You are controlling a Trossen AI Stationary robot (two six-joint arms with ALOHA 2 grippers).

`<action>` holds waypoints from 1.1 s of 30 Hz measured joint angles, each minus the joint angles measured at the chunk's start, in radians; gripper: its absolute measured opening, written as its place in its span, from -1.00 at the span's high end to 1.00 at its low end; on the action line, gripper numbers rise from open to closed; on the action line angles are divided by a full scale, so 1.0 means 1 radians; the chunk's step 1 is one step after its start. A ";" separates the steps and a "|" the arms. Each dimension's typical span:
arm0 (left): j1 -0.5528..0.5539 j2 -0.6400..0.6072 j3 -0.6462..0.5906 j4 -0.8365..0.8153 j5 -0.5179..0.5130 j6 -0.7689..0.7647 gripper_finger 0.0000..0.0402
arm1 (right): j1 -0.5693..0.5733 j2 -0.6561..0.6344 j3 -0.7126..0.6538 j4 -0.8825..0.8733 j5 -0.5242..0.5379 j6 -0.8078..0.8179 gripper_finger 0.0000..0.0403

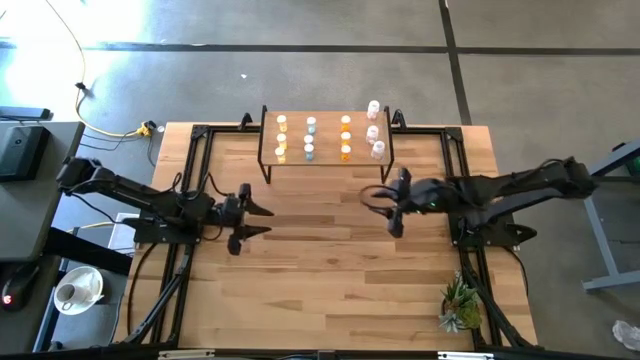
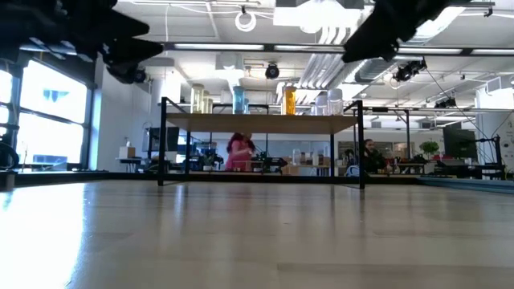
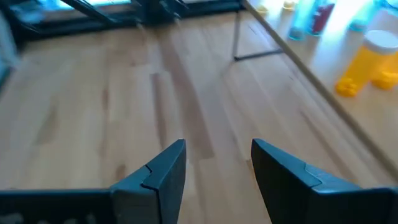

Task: Pick and place medicine bottles onto shelf by color
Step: Return to Home Position

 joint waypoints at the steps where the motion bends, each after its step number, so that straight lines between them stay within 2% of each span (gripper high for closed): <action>1: 0.000 -0.016 -0.016 -0.001 0.000 0.000 0.07 | 0.017 -0.030 -0.040 0.040 0.000 0.000 0.14; 7: 0.000 -0.112 -0.100 -0.005 -0.001 0.000 0.07 | 0.099 -0.208 -0.256 0.256 0.004 -0.002 0.14; 11: 0.000 -0.175 -0.141 -0.004 -0.001 0.000 0.07 | 0.121 -0.323 -0.363 0.310 0.004 -0.003 0.14; 22: 0.000 -0.311 -0.174 -0.055 -0.004 0.063 0.07 | 0.124 -0.621 -0.488 0.319 0.078 -0.102 0.14; 33: 0.000 -0.327 -0.174 -0.061 -0.008 0.053 0.07 | 0.124 -0.821 -0.707 0.470 0.094 -0.116 0.14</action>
